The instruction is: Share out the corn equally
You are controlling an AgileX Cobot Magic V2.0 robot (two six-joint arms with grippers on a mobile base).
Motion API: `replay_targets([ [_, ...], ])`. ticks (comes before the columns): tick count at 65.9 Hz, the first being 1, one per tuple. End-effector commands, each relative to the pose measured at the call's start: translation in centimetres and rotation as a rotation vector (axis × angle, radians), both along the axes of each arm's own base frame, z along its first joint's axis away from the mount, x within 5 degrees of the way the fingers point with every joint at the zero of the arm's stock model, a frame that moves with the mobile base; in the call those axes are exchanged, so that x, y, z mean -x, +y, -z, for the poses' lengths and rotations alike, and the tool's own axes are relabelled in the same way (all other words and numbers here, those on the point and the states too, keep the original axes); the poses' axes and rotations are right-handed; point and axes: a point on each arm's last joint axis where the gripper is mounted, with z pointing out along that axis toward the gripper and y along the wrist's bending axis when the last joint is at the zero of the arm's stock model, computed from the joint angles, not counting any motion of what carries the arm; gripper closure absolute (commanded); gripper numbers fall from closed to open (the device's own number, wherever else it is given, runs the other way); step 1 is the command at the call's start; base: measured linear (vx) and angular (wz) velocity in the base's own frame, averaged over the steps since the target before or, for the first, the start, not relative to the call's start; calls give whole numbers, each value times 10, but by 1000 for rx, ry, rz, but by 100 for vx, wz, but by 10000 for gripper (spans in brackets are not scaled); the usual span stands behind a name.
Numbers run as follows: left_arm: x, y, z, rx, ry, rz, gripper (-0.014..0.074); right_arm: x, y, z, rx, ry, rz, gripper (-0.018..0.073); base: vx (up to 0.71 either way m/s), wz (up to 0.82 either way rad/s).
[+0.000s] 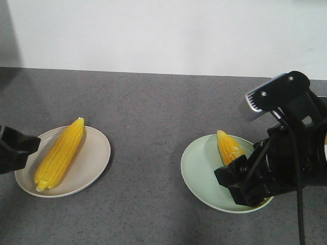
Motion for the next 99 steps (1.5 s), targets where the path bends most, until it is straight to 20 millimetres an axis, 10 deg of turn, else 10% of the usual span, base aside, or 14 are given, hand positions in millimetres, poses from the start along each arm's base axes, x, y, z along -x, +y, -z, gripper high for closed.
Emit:
replay_targets([
  [1,15,4,-16,49,-132,0,63,-1,0,-13,-43,-76,-3,-23,0,0],
  [40,65,17,-20,117,-274,1,97,0,-1,-13,-39,-69,-3,-9,0,0],
  [76,65,17,-20,117,-273,1,575,3,-3,-9,-4,-21,-5,575,0,0],
  [99,67,17,-18,106,-242,2,604,3,-3,-9,-2,-17,-5,567,0,0],
])
